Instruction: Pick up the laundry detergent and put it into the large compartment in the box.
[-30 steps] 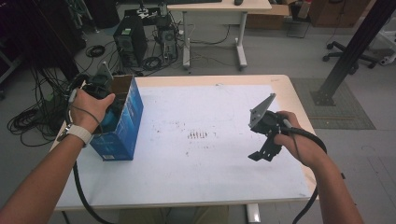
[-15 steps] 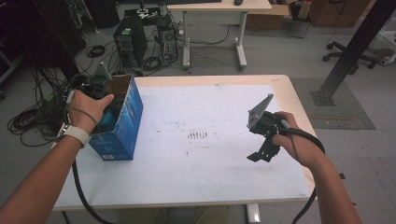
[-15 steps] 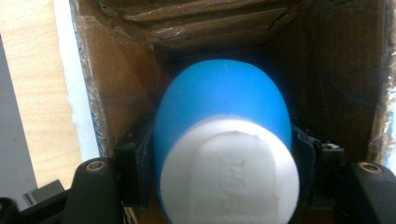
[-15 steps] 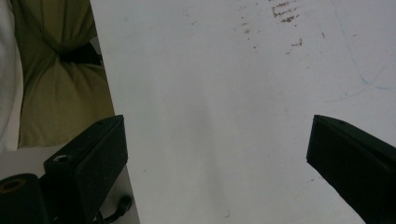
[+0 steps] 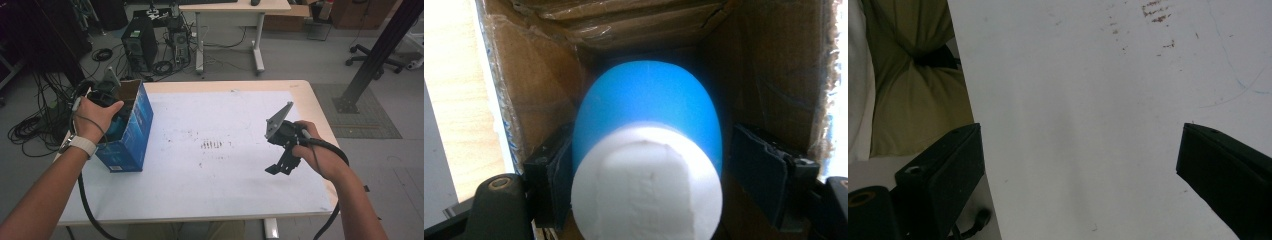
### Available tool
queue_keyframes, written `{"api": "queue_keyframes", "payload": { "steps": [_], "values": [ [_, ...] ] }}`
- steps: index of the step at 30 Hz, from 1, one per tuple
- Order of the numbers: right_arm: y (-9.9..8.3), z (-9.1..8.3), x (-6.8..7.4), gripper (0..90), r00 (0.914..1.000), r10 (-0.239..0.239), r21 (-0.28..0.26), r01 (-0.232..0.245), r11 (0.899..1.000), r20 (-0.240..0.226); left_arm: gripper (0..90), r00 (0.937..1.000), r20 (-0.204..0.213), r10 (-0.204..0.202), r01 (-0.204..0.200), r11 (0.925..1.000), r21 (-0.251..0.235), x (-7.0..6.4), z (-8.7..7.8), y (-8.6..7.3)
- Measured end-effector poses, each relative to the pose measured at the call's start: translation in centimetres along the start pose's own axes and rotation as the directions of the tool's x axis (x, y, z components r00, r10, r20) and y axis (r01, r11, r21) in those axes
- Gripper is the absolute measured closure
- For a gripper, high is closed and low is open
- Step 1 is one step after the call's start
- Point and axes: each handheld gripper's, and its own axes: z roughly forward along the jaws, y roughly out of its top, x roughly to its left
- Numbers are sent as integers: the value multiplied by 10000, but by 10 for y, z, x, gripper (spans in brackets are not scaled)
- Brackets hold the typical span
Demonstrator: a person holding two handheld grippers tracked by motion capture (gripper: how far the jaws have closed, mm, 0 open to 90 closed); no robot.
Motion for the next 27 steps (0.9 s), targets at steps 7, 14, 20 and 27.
{"api": "queue_keyframes", "payload": {
  "steps": [7,14,20,27],
  "values": [
    [0,0,1,55,10000,44,42,-44,10000,-47,237,10000,-7,-58,58,10000,-16,-1,-2,0],
    [0,1,1,55,9999,37,71,-36,10000,-109,235,9999,-51,-102,102,9999,-38,0,-3,0],
    [0,1,1,55,9999,27,75,-26,10000,-143,235,9999,-8,-115,115,9999,17,-1,-5,0],
    [0,1,2,55,9999,26,70,-25,10000,-165,218,9999,-50,-119,119,9999,54,-1,-10,0]
  ]
}}
